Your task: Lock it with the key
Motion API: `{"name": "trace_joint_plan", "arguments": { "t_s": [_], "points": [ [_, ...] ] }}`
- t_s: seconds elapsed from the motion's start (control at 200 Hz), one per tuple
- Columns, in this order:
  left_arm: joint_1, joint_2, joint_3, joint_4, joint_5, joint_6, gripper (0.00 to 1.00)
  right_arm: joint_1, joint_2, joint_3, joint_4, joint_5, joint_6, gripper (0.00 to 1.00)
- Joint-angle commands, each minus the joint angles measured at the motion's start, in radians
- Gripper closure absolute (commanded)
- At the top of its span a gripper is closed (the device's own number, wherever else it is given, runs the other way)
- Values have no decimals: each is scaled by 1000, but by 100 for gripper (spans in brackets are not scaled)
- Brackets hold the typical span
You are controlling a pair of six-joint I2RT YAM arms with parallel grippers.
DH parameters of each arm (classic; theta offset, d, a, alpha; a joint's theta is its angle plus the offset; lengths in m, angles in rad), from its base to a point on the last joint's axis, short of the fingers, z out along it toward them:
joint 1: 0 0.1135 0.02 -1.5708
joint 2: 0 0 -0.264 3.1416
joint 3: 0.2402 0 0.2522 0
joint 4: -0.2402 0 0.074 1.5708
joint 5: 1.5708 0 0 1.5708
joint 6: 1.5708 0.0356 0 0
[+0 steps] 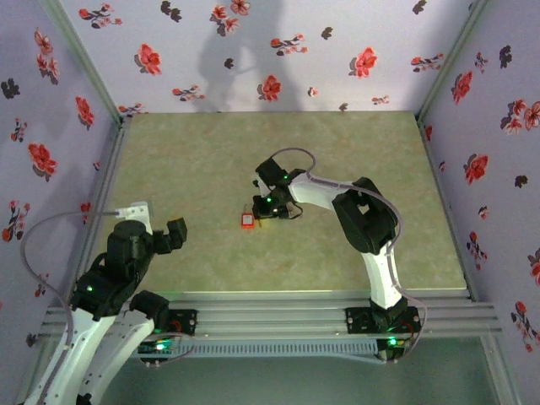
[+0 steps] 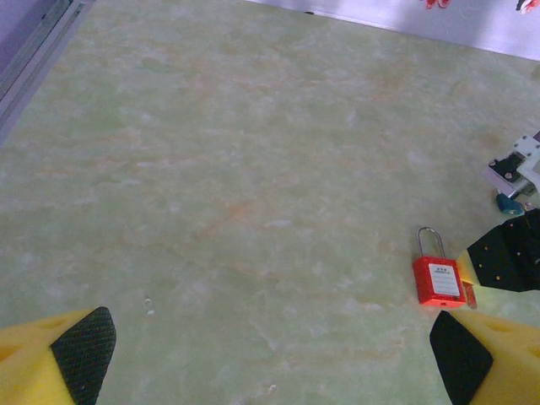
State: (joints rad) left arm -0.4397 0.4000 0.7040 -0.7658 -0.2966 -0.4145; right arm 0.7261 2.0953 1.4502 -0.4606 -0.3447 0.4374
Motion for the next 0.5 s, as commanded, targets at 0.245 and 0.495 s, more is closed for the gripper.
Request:
{"name": "trace_joint_plan", "arguments": {
  "t_s": [0.245, 0.495],
  "points": [
    [-5, 4, -3, -11, -27, 16, 0, -5, 14, 22, -44, 9, -16, 84],
    [-5, 5, -3, -12, -26, 16, 0, -4, -3, 26, -55, 15, -17, 80]
  ]
}}
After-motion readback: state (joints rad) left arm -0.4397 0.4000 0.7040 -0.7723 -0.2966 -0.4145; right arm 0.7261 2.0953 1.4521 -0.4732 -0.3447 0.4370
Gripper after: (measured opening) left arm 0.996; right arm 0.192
